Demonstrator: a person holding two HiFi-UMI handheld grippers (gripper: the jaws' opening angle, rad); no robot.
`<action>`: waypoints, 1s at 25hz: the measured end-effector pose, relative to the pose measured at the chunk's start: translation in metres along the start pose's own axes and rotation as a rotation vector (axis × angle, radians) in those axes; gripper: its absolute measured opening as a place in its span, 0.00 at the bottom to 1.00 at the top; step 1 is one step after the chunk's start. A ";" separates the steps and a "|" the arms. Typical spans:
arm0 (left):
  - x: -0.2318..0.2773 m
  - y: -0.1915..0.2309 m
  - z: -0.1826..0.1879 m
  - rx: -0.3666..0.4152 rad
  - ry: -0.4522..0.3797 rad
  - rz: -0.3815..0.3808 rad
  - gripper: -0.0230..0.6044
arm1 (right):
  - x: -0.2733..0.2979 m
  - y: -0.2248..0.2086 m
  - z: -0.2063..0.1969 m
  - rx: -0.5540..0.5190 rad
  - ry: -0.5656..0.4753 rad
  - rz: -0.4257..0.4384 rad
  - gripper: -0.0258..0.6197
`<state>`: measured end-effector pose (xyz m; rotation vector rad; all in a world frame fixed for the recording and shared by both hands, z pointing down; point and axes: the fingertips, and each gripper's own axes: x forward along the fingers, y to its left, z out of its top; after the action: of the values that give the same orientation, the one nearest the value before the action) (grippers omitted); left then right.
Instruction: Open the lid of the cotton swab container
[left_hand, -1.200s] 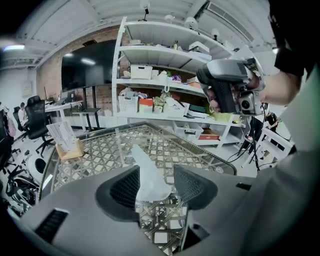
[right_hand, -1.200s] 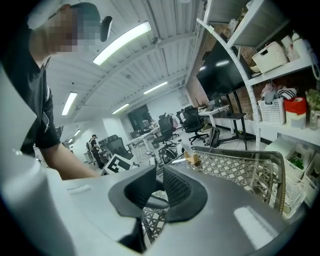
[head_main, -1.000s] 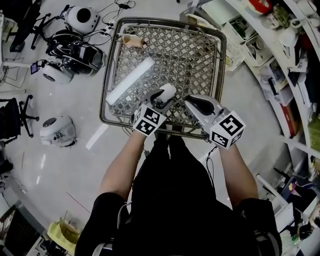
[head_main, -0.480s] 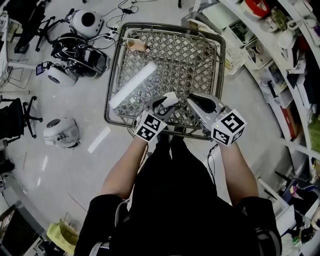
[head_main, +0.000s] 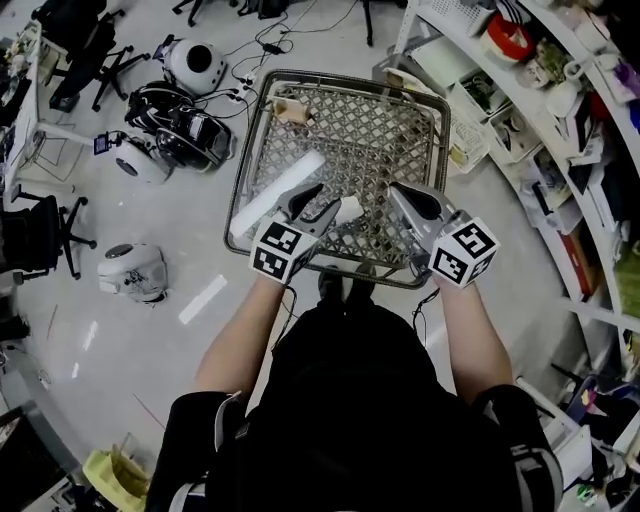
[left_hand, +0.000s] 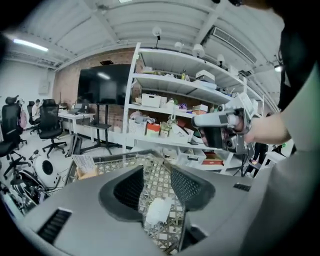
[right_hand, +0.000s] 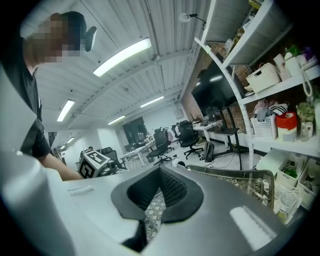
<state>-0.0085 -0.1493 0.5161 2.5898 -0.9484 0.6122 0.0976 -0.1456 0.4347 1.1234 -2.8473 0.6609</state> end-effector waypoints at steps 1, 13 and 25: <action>-0.005 0.003 0.009 -0.004 -0.015 0.006 0.31 | -0.001 -0.001 0.004 -0.003 -0.004 -0.009 0.05; -0.059 0.018 0.088 0.010 -0.141 0.070 0.27 | -0.019 0.008 0.076 -0.071 -0.121 -0.056 0.05; -0.101 0.016 0.122 -0.018 -0.240 0.129 0.21 | -0.036 0.023 0.111 -0.117 -0.186 -0.089 0.05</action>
<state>-0.0543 -0.1595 0.3645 2.6431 -1.1968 0.3259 0.1253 -0.1497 0.3185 1.3485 -2.9183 0.3990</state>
